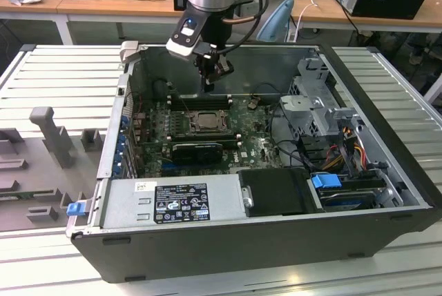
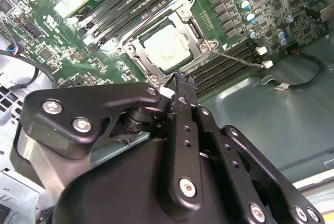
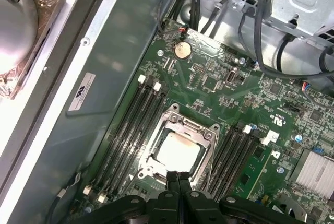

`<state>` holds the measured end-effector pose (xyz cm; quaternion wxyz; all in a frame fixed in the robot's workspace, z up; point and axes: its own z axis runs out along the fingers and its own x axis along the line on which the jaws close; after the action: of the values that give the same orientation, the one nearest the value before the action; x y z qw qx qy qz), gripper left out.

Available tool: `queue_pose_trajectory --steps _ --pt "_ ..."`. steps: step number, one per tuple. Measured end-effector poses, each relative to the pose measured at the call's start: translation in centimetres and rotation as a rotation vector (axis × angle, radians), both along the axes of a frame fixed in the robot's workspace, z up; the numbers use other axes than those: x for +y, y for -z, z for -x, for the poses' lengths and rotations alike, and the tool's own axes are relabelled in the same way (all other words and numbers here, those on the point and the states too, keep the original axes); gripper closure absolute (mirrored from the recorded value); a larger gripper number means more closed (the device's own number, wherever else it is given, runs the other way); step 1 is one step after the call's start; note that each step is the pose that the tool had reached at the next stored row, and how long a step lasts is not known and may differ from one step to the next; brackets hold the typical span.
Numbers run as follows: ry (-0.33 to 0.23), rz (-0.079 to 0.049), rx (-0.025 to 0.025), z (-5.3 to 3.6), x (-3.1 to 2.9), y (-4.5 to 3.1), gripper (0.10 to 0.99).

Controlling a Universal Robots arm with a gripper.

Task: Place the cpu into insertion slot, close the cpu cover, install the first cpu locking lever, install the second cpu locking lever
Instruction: 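Install the first cpu locking lever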

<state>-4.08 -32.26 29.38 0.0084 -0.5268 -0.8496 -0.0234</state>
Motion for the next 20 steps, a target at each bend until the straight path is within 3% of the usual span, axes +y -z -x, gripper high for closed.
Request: queue_pose_trajectory --steps 6,15,20 --pt "-0.067 0.000 0.0001 0.00 0.00 0.00 0.980" --pt "-0.098 0.001 0.0008 0.00 0.00 0.02 0.980" --pt "-0.146 0.002 0.0007 0.00 0.00 0.02 0.980"
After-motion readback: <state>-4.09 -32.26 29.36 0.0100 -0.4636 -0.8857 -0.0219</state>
